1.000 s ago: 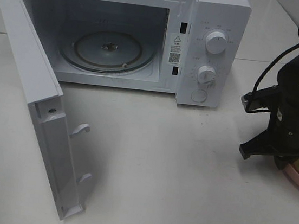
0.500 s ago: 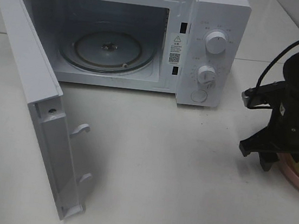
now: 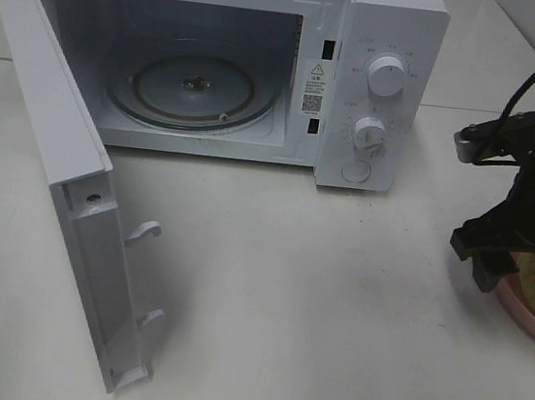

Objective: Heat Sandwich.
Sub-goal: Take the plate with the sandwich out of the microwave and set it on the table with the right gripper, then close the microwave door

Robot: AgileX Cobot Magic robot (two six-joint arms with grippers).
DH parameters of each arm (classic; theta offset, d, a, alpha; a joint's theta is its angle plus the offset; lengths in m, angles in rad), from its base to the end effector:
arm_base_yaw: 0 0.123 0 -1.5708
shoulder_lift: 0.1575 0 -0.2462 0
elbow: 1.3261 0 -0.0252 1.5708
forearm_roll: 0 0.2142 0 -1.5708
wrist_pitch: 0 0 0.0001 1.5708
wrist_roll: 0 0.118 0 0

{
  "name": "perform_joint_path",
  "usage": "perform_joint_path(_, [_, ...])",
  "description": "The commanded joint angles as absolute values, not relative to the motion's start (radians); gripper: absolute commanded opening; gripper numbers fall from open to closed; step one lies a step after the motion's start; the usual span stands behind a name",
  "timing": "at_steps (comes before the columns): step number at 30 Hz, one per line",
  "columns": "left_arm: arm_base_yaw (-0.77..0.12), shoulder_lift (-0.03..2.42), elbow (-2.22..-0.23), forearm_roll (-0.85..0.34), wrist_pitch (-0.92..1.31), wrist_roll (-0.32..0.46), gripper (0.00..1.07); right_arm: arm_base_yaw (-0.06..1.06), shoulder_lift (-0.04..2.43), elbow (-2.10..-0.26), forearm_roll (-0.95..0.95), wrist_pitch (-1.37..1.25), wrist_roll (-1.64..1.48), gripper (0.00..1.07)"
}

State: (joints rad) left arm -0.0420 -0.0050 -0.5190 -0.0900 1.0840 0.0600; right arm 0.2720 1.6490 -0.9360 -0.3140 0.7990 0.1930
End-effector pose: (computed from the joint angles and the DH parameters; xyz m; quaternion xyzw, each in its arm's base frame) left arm 0.0220 -0.0103 0.2505 0.0462 0.8509 -0.0402 0.5217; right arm 0.2626 0.0461 0.1439 -0.1394 0.9803 -0.0999 0.0977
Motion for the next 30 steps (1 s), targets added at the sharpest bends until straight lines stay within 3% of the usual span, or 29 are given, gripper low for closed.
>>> perform_joint_path(1, [-0.042,-0.022,-0.518,-0.091,1.071,0.055,0.98,0.27,1.586,-0.939,-0.289,0.838,0.181,0.81])
perform_joint_path(30, [-0.042,-0.022,-0.518,-0.091,1.071,0.055,0.98,0.27,1.073,-0.939,-0.106,0.994,0.086,0.76])
